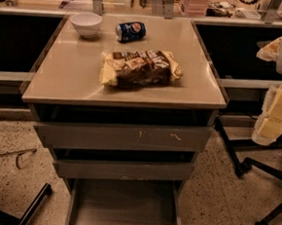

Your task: Place brown chip bag into bottom drawer

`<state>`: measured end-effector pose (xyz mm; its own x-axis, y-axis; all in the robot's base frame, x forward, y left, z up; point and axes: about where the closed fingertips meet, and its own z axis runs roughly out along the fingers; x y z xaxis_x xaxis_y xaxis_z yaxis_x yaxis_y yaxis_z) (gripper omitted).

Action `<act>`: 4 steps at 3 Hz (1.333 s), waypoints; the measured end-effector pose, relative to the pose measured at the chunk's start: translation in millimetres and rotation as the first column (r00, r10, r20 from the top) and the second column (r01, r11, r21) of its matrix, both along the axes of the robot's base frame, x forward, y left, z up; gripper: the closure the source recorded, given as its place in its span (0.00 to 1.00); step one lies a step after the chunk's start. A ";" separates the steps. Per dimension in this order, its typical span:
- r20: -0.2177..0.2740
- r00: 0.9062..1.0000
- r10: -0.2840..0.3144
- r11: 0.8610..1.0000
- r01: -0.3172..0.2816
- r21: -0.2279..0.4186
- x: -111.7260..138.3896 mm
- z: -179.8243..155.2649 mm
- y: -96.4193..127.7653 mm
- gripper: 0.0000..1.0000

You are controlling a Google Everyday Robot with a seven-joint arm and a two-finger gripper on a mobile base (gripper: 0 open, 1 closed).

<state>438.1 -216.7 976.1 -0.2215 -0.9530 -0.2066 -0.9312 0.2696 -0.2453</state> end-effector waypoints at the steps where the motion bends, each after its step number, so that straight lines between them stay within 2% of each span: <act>1: 0.000 1.000 0.000 1.000 0.000 0.000 0.0 0.0 0.0 0.00; 2: 0.011 0.999 0.040 0.998 -0.041 0.054 22.6 -11.9 2.6 0.00; 3: 0.054 0.993 0.102 0.987 -0.108 0.117 76.7 -26.3 8.7 0.00; 4: 0.123 0.981 0.148 0.972 -0.167 0.168 138.2 -35.6 26.3 0.00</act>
Offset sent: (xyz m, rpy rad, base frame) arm 0.0564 0.0043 -0.0335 0.1407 -0.0076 0.1034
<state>576.4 -190.3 940.6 -0.0385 -0.9204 -0.3891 -0.9358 0.1698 -0.3090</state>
